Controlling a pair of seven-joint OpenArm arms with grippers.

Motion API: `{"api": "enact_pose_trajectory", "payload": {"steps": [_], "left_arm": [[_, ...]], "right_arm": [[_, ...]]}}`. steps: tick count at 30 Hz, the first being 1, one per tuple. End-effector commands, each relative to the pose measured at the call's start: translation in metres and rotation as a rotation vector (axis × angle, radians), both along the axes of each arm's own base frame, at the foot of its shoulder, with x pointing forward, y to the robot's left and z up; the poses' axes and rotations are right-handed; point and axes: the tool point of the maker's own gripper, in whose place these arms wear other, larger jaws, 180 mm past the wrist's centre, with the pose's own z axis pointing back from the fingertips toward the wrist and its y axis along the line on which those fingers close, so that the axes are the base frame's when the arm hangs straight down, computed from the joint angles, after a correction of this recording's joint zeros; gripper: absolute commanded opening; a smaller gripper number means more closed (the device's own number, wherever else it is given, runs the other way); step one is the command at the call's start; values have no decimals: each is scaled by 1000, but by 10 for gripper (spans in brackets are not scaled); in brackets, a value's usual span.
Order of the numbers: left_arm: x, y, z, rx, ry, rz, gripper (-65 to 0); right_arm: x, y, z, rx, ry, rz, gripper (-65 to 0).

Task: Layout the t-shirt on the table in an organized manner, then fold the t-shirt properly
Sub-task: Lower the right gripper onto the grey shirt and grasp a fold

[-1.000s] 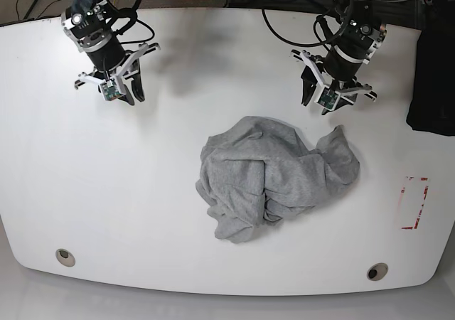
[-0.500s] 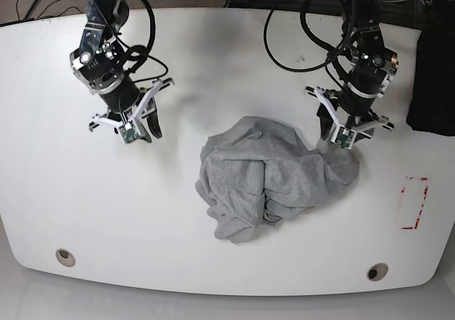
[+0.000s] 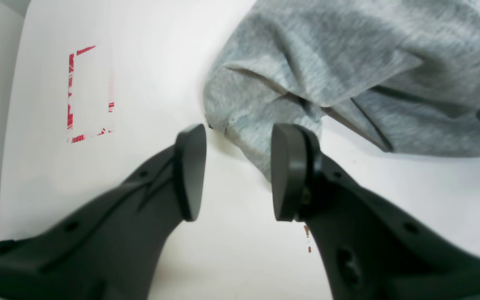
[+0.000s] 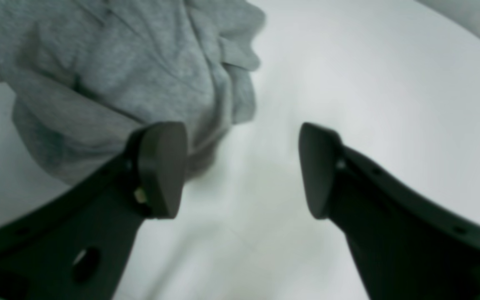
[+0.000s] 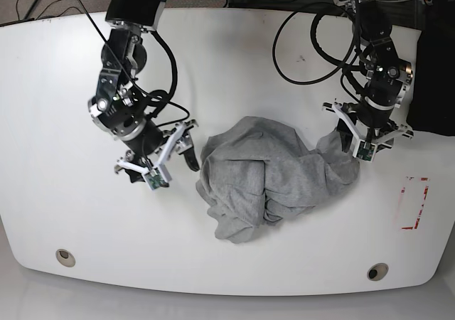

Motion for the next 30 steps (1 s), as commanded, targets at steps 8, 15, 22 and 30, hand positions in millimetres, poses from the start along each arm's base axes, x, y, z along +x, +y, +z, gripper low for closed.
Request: {"api": "enact_pose_trajectory", "payload": {"steps": [8,15,22,30], "left_arm": [[-1,19,10,6,-37,51,-408],[-9,22,3,8,-12,58,-408],[-10,22,2,6,-9,60,-408],[-9,20,1,5,-9,57,-408]], "right_arm": [[54,42,15,45,-10,113,-220],[87,66,22,58,20,168,-220],[116,82,26,136,77,169,-220],[126,99,9,252,143,164,-244]]}}
